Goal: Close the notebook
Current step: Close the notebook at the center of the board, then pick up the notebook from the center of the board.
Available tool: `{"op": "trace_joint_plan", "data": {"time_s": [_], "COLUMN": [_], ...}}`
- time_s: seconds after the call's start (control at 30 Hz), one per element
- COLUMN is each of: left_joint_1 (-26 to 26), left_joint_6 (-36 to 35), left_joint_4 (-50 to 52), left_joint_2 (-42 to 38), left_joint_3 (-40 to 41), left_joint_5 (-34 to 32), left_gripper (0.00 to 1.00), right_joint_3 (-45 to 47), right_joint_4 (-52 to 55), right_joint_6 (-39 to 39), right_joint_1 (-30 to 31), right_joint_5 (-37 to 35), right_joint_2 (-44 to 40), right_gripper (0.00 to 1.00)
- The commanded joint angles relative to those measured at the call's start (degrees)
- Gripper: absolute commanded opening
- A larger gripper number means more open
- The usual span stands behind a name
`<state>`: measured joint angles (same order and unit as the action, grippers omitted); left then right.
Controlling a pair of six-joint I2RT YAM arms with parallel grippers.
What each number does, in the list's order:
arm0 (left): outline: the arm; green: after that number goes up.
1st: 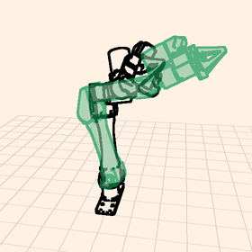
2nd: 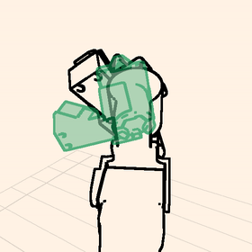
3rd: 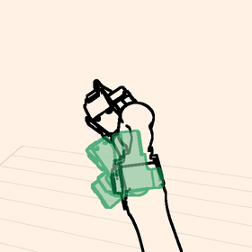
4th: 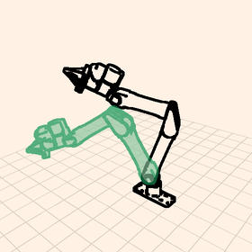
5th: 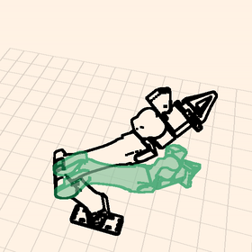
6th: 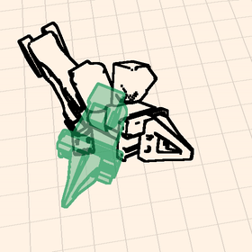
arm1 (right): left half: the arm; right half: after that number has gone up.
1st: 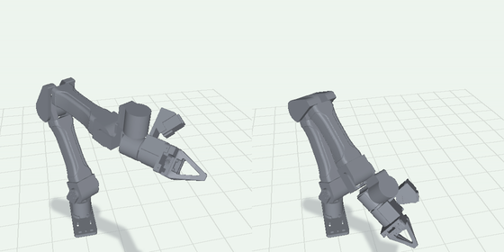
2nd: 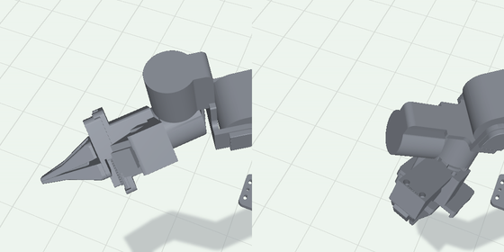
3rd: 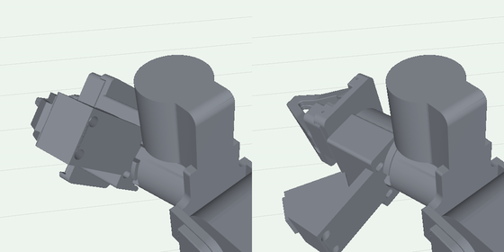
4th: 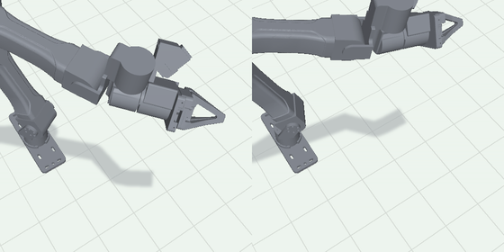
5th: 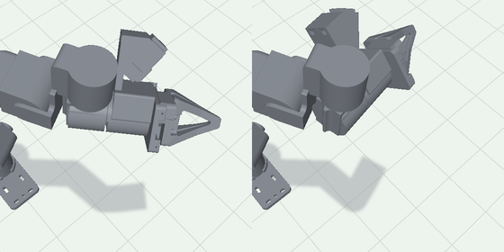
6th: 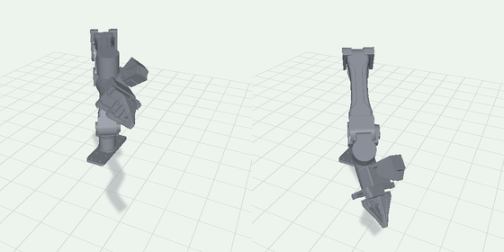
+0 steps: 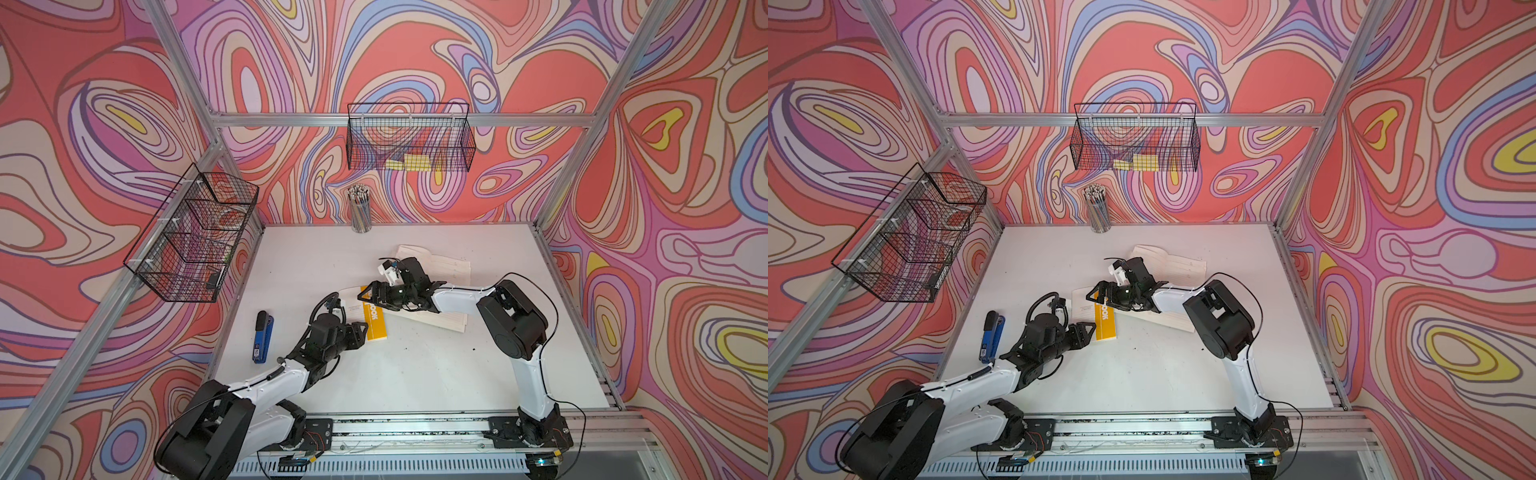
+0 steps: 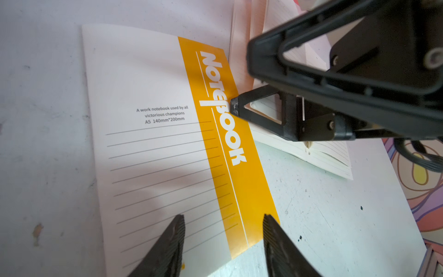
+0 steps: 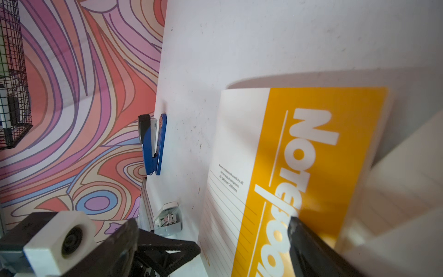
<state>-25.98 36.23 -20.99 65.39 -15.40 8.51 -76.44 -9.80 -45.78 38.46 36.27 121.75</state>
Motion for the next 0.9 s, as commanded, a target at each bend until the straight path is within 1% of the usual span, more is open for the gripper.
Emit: {"op": "trace_joint_plan", "data": {"time_s": [0.0,0.13,0.27,0.43,0.57,0.77,0.87], "left_joint_1": [1.8,3.6,5.9,11.9,15.6,17.9,18.8], "left_joint_6": [-0.3,-2.1,-2.9,-1.8,-1.9,-2.5,-1.6], "left_joint_4": [8.5,12.2,15.3,17.4,15.9,14.9,11.8], "left_joint_2": [-1.3,1.4,3.1,5.4,8.0,13.6,16.4], "left_joint_3": [-3.4,-6.8,-9.3,-10.5,-10.9,-12.9,-12.9], "left_joint_5": [-0.2,4.9,5.9,8.5,11.4,11.8,13.6], "left_gripper": [0.53,0.52,0.5,0.49,0.46,0.42,0.41], "right_joint_3": [1.3,0.8,0.2,-0.2,-0.2,-0.2,-0.1], "right_joint_4": [-0.4,1.5,3.5,5.4,5.7,6.2,6.4], "right_joint_6": [0.0,0.1,0.3,1.1,1.2,1.4,1.5], "right_joint_1": [0.4,0.5,0.5,0.5,0.4,0.5,0.5], "right_joint_5": [-0.5,-0.9,-1.3,-2.0,-2.0,-2.2,-2.2], "right_joint_2": [1.9,3.0,3.6,3.7,3.8,3.7,3.7], "right_gripper": [0.98,0.98,0.98,0.98,0.98,0.99,0.98]}}
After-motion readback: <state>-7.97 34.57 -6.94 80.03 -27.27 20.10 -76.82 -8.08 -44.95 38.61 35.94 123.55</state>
